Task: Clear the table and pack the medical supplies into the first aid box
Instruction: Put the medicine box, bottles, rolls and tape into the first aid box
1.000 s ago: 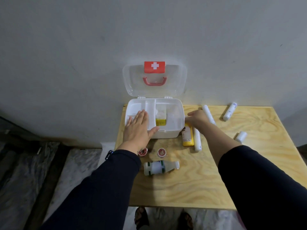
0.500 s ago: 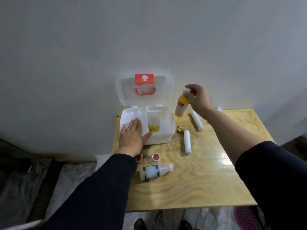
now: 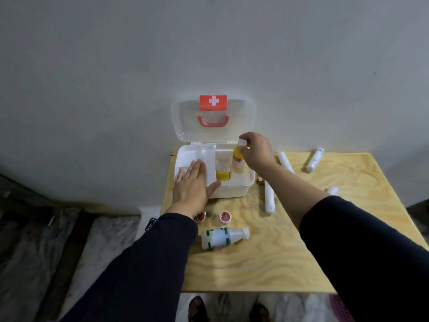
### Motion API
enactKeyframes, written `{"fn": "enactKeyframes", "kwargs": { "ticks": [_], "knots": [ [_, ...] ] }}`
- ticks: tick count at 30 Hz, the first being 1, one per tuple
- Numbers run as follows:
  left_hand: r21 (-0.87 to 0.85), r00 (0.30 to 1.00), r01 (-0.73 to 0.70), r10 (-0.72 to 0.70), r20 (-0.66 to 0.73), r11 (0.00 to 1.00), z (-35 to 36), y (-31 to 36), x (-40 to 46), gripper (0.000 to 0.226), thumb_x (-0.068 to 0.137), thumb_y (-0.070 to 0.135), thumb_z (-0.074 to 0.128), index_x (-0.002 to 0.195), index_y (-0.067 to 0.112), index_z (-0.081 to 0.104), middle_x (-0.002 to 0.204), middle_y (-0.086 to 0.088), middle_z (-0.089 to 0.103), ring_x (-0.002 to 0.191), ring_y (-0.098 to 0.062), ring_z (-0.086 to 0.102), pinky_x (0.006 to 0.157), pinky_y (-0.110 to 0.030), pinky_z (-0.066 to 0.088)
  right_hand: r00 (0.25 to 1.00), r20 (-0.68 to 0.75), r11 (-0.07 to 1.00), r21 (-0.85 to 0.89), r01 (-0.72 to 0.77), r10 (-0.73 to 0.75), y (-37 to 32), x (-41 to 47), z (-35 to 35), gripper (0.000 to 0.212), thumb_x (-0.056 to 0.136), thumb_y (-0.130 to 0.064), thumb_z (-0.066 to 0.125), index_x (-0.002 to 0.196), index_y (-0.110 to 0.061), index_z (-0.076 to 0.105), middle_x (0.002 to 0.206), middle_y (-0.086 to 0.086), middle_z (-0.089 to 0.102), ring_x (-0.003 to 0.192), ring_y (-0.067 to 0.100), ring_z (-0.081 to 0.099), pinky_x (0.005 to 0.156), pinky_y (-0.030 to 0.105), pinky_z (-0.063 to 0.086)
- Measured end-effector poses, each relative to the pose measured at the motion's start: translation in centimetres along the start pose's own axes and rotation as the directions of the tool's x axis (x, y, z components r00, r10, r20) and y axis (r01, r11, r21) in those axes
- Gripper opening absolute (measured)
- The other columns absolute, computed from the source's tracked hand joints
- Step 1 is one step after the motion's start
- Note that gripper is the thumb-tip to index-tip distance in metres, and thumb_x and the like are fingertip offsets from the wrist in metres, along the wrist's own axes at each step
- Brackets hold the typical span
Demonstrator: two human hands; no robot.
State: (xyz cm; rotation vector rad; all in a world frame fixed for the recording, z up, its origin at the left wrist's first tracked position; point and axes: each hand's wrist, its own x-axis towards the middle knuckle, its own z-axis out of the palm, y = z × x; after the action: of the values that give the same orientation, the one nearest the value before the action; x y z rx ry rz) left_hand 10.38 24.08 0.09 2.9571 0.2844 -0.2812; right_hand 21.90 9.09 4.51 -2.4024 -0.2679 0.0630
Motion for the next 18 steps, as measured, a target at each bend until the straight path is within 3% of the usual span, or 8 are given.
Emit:
{"fn": "enactKeyframes", "kwargs": {
  "ticks": [6, 11, 18],
  "knots": [
    [0.011, 1.0, -0.006, 0.006, -0.001, 1.0, 0.3, -0.2, 0.1, 0.081, 0.095, 0.064, 0.015, 0.155, 0.011, 0.004, 0.164, -0.002, -0.002, 0.15, -0.013, -0.004, 0.121, -0.036, -0.006, 0.999, 0.03, 0.999, -0.044, -0.028, 0.03, 0.9, 0.0, 1.4, 0.032, 0.086, 0.0, 0.053, 0.115, -0.006, 0.065, 0.116, 0.012, 0.068, 0.107, 0.027, 0.062, 0.09, 0.033, 0.05],
    [0.007, 1.0, 0.003, -0.003, 0.013, 1.0, 0.4, -0.2, 0.1, 0.082, 0.094, 0.064, 0.015, 0.155, 0.011, 0.004, 0.164, -0.001, -0.003, 0.15, -0.013, -0.005, 0.121, -0.036, -0.007, 0.998, 0.056, 1.0, -0.019, -0.008, 0.009, 0.9, -0.6, 0.0, 0.037, 0.087, -0.009, 0.064, 0.124, -0.005, 0.062, 0.119, 0.012, 0.067, 0.109, 0.023, 0.063, 0.094, 0.026, 0.048],
    [0.005, 1.0, 0.002, -0.003, 0.017, 1.0, 0.1, -0.2, -0.1, 0.08, 0.096, 0.062, 0.017, 0.155, 0.01, 0.001, 0.164, -0.002, -0.004, 0.15, -0.014, -0.004, 0.121, -0.037, -0.004, 1.0, -0.007, 0.987, 0.159, -0.013, 0.015, 1.6, -6.9, -2.7, 0.02, 0.084, -0.008, 0.068, 0.103, -0.008, 0.072, 0.091, 0.004, 0.072, 0.081, 0.011, 0.062, 0.071, 0.006, 0.046]
  ]
}}
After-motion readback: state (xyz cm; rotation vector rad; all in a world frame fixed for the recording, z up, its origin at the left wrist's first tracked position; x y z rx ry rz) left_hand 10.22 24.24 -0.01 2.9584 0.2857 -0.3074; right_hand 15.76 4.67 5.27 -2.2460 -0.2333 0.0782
